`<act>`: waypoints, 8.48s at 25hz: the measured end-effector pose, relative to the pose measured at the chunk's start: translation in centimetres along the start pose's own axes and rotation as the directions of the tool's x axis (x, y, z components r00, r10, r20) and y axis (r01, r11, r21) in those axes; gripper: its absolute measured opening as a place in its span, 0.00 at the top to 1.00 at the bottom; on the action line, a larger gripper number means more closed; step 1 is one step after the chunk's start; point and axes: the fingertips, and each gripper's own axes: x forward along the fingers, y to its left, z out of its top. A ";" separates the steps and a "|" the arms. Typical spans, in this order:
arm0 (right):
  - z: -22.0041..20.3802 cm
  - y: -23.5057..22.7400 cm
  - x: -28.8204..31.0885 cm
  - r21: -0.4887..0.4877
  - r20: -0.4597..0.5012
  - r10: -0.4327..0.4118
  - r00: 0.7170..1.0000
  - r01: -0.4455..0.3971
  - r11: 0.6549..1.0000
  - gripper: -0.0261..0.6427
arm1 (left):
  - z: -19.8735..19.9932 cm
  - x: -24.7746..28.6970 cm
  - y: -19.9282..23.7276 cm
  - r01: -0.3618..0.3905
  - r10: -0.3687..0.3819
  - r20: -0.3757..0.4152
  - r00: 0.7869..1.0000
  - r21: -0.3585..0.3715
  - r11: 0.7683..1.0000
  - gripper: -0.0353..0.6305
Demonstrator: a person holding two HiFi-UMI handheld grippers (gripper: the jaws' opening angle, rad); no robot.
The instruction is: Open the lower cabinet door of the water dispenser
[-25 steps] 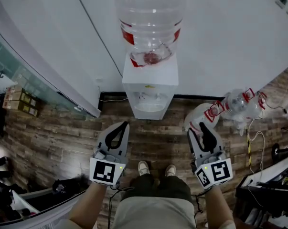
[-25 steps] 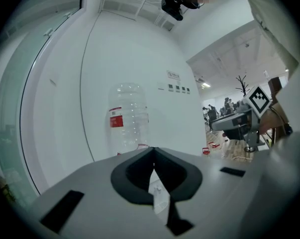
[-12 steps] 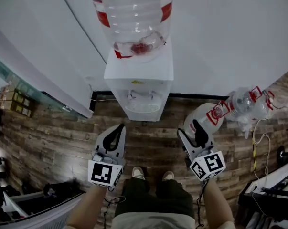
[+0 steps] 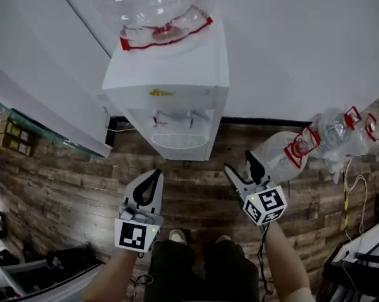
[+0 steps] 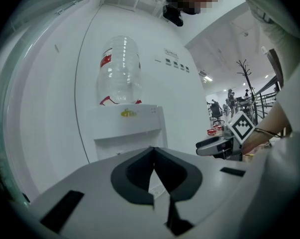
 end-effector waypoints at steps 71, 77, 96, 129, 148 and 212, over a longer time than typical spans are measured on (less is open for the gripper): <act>-25.7 -2.5 16.8 -0.152 -0.301 0.192 0.934 -0.245 0.957 0.57 | -26.0 8.2 1.6 0.034 -0.042 -0.140 0.989 -0.064 0.997 0.94; -27.2 0.8 14.2 -0.136 -0.431 0.226 0.874 -0.311 0.941 0.65 | -25.8 5.0 2.1 0.018 -0.036 -0.203 0.979 -0.088 0.996 0.94; -30.0 17.0 10.6 0.139 -0.617 0.336 0.711 -0.321 0.937 0.62 | -24.3 -8.3 7.7 -0.200 0.141 -0.324 0.935 -0.156 0.967 0.94; -24.1 27.5 12.7 0.247 -0.641 0.357 0.679 -0.257 0.934 0.66 | -20.2 -14.7 14.3 -0.288 0.208 -0.407 0.890 -0.147 0.946 0.94; 8.8 17.2 3.0 0.068 -0.310 0.033 0.950 -0.012 0.998 0.84 | 3.5 -10.9 13.3 -0.159 0.109 -0.299 0.948 -0.147 0.976 0.94; 50.7 22.1 -22.1 -0.257 0.205 0.019 0.978 0.036 0.966 0.95 | 44.9 -19.9 3.3 -0.081 0.063 0.127 0.990 0.144 0.986 0.94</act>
